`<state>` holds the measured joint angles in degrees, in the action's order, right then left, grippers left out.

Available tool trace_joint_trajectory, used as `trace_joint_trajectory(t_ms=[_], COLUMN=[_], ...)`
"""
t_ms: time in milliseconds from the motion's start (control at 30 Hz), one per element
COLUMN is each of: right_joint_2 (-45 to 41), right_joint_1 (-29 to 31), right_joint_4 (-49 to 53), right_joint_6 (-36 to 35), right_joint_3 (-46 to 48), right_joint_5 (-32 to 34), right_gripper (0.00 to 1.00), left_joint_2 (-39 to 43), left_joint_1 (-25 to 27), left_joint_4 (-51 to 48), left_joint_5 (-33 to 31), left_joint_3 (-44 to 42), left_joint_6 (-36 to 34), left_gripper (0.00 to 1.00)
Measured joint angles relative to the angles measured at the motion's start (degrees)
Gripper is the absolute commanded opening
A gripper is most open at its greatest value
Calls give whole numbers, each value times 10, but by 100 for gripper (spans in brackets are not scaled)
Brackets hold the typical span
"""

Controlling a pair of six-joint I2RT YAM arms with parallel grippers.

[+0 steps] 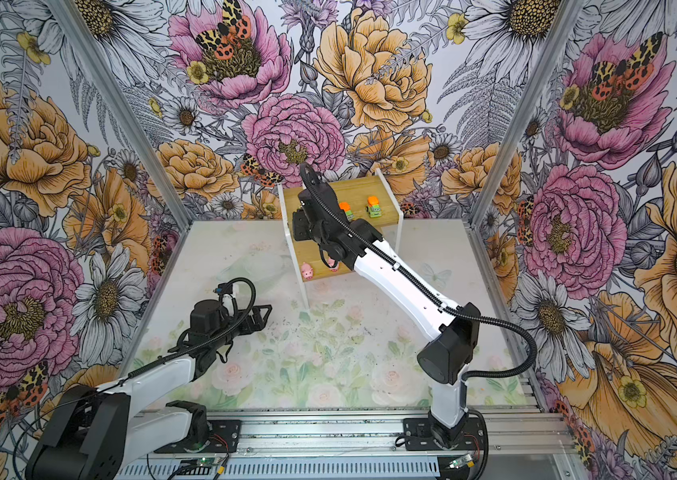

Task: Place and organize the plastic toys onto the shelf
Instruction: 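Lower the truck at the board's near end and open the right gripper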

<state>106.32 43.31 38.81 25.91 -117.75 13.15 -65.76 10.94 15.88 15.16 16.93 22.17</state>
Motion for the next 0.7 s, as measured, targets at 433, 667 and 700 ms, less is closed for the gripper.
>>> trace_joint_trajectory(t_ms=[433, 667, 700], right_joint_2=[3, 3, 3], right_joint_1=[0, 0, 0], right_joint_4=[-3, -3, -3], right_joint_6=[0, 0, 0], right_joint_3=[-2, -2, -2], right_joint_5=[-10, -10, -10], right_gripper=[23, 30, 32], left_joint_2=[0, 0, 0], left_joint_1=[0, 0, 0], left_joint_4=[0, 0, 0], left_joint_5=[0, 0, 0], left_joint_3=[0, 0, 0], left_joint_6=[0, 0, 0], left_gripper=[99, 99, 99])
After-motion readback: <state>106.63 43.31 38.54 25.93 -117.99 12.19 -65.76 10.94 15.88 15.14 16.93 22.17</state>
